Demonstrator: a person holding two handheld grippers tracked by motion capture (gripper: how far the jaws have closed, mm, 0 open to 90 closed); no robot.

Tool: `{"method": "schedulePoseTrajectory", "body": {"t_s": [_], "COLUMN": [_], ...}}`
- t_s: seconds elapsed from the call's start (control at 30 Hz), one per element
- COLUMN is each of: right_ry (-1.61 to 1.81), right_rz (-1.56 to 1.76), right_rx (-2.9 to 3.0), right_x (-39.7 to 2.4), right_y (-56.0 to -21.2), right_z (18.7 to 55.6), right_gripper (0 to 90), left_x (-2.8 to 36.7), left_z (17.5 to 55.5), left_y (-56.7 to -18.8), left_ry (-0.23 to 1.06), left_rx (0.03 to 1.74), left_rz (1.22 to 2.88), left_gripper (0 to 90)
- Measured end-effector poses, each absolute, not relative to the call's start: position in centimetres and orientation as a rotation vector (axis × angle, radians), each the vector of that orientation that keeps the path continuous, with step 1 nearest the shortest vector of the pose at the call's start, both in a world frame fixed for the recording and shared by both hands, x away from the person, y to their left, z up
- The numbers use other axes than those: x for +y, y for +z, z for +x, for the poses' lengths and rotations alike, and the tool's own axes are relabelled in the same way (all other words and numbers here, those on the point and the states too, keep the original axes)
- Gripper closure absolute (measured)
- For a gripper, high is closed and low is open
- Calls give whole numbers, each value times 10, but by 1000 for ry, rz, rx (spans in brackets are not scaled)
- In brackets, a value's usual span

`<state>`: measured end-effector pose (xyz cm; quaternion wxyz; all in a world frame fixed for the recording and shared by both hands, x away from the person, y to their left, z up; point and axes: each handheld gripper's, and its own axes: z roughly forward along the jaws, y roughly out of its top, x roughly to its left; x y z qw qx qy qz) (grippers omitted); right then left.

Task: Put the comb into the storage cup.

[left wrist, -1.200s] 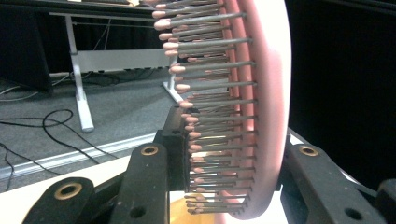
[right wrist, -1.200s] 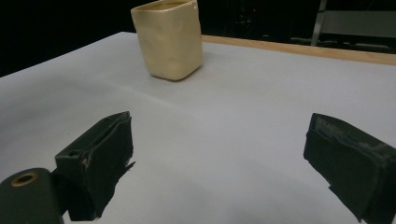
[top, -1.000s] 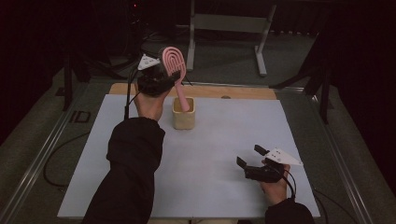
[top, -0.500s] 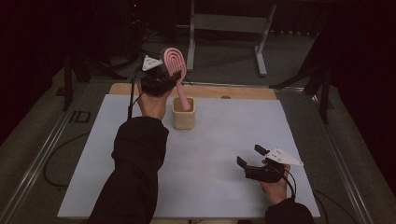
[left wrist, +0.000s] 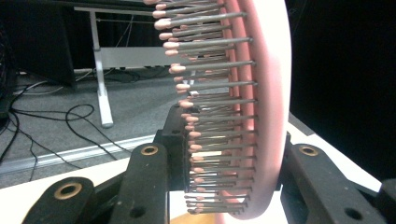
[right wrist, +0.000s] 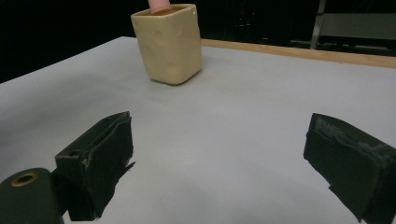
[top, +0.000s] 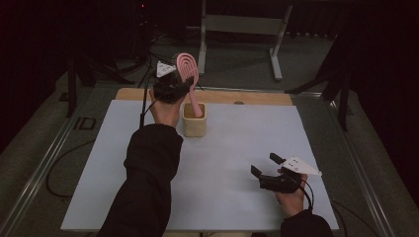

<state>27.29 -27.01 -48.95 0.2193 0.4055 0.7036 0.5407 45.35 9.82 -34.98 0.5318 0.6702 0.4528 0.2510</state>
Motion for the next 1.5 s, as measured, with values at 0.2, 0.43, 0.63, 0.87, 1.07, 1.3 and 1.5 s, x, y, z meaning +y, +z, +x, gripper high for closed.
{"method": "schedulePoseTrajectory", "body": {"t_s": [0.2,0.43,0.63,0.87,1.07,1.3,1.5], "right_ry": [1497,1500,1503,1501,1500,1500,1499], "right_rz": [1120,1125,1124,1124,1122,1124,1126], "right_rx": [1944,1941,1939,1939,1939,1938,1937], "right_x": [-270,-270,-271,-270,-270,-270,-270], "right_y": [-489,-489,-489,-488,-488,-488,-488], "right_z": [273,273,273,272,272,272,273], "right_gripper": [81,81,81,81,81,81,81], "left_x": [94,89,87,86,86,85,85], "left_z": [454,454,454,453,453,453,452], "left_y": [-353,-358,-361,-365,-369,-374,-375], "left_ry": [604,604,604,599,593,589,590], "left_rx": [1082,1087,1092,1099,1110,1119,1121], "left_rz": [1599,1601,1601,1602,1597,1601,1600], "left_gripper": [648,648,648,648,647,647,647]}}
